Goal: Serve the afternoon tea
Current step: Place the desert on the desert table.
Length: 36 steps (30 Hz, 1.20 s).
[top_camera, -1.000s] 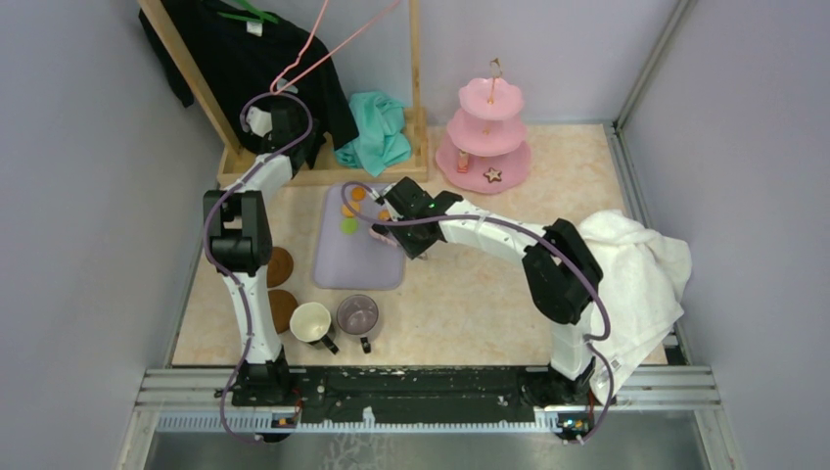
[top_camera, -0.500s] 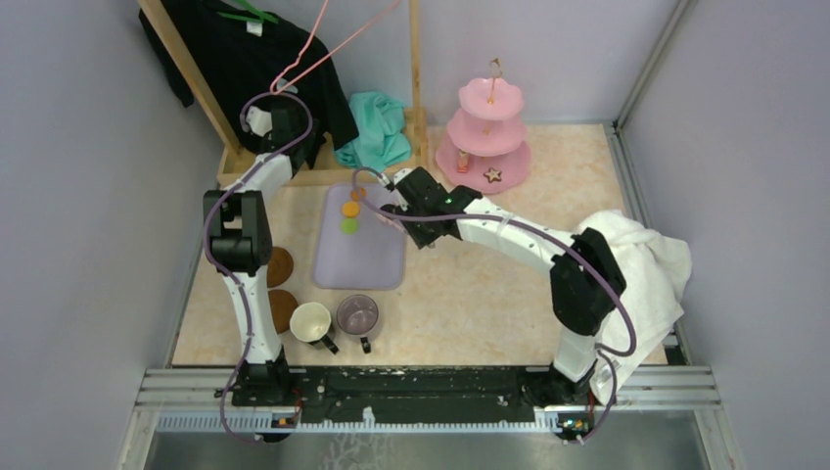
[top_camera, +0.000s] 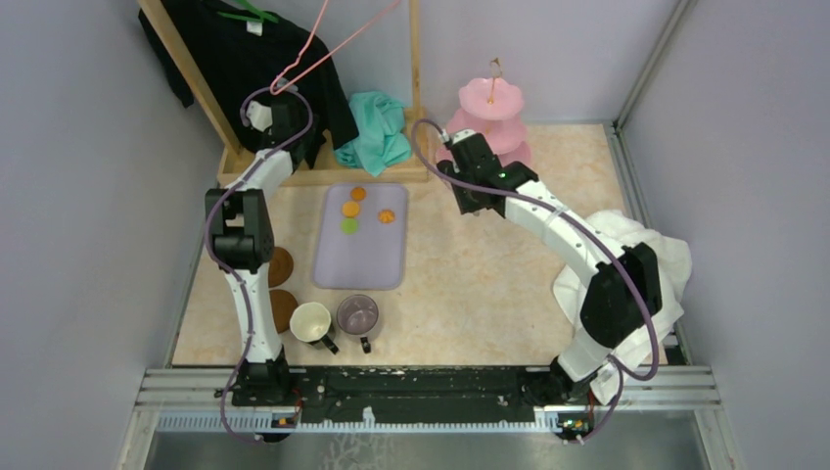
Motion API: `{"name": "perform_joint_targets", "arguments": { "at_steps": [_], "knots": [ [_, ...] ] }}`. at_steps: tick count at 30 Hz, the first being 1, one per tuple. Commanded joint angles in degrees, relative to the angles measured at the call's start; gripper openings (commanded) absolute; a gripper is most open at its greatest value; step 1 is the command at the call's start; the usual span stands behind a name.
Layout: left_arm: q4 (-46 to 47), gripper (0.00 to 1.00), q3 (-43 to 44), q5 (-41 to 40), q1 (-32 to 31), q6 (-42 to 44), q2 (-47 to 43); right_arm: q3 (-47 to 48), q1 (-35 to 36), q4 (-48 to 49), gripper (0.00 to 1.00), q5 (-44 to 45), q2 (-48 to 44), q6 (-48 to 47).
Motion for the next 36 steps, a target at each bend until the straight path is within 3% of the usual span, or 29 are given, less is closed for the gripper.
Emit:
{"name": "perform_joint_targets", "arguments": {
  "at_steps": [1,21,36],
  "knots": [
    [-1.0,0.79,2.9,-0.5,-0.1,1.6,1.6,0.5,-3.2,0.5,0.05,2.6,-4.0,0.2],
    [-1.4,0.79,3.4,-0.4,-0.1,2.9,1.4,0.5,-13.6,3.8,0.05,3.9,-4.8,-1.2],
    [-1.6,0.79,4.4,-0.5,-0.1,4.1,1.8,4.2,-20.4,8.0,0.05,1.9,0.6,-3.3]
  ]
}}
